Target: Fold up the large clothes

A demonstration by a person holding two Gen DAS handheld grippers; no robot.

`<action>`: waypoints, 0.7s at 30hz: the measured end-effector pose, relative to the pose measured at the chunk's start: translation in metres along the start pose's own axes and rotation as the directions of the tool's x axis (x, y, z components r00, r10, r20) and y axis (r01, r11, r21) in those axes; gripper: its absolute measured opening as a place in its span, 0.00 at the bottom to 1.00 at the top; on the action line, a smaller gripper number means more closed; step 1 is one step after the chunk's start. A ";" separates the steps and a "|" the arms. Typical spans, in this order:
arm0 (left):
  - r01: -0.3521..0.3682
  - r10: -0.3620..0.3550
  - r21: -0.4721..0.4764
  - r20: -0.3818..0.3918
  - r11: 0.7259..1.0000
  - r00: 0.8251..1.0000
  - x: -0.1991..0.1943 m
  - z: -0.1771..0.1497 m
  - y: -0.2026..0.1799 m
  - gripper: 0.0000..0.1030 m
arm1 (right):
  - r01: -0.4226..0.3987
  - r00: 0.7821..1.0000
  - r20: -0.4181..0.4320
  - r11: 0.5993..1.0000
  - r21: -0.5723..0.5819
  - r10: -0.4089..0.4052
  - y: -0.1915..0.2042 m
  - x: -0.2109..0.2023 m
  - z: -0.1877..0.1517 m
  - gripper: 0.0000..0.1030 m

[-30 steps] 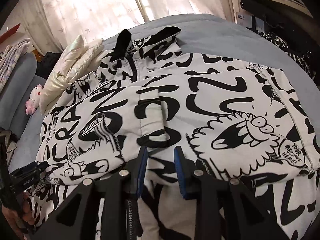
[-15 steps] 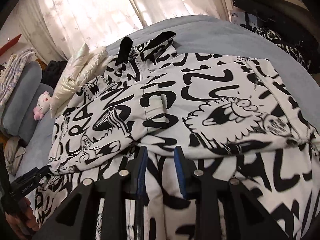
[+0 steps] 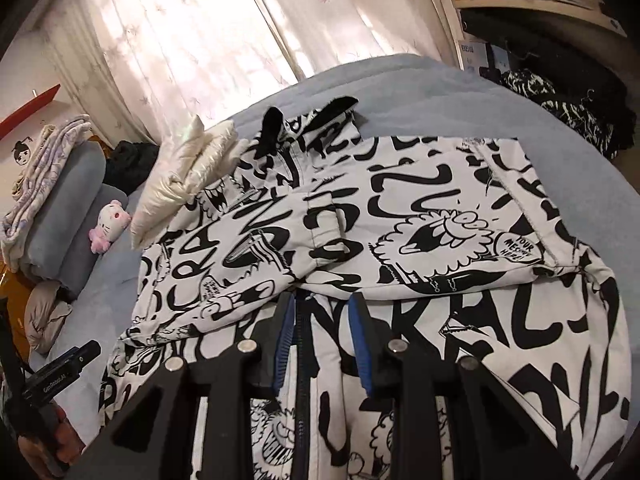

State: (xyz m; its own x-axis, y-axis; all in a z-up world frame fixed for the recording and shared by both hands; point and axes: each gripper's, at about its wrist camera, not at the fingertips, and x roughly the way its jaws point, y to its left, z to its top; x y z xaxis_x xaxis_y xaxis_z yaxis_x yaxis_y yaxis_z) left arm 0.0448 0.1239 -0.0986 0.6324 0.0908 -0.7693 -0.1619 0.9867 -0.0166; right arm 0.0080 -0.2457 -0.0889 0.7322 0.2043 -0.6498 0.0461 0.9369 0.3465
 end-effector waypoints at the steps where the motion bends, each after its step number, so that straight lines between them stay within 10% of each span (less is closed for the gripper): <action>1: 0.002 -0.002 0.000 0.006 1.000 1.000 -0.004 -0.001 0.000 0.71 | -0.002 1.000 0.006 1.000 -0.004 0.002 0.001 -0.004 0.000 0.28; 21: -0.047 0.046 0.006 0.075 0.999 0.996 -0.063 -0.031 0.023 0.79 | 0.025 0.998 0.066 0.993 -0.119 -0.017 0.010 -0.071 -0.025 0.35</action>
State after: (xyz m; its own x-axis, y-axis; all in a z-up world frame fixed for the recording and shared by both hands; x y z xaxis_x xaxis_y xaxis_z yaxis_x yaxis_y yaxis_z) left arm -0.0223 0.1362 -0.0699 0.6790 0.1460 -0.7195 -0.1863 0.9822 0.0234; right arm -0.0605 -0.2439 -0.0557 0.7745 0.1691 -0.6096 -0.0171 0.9688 0.2471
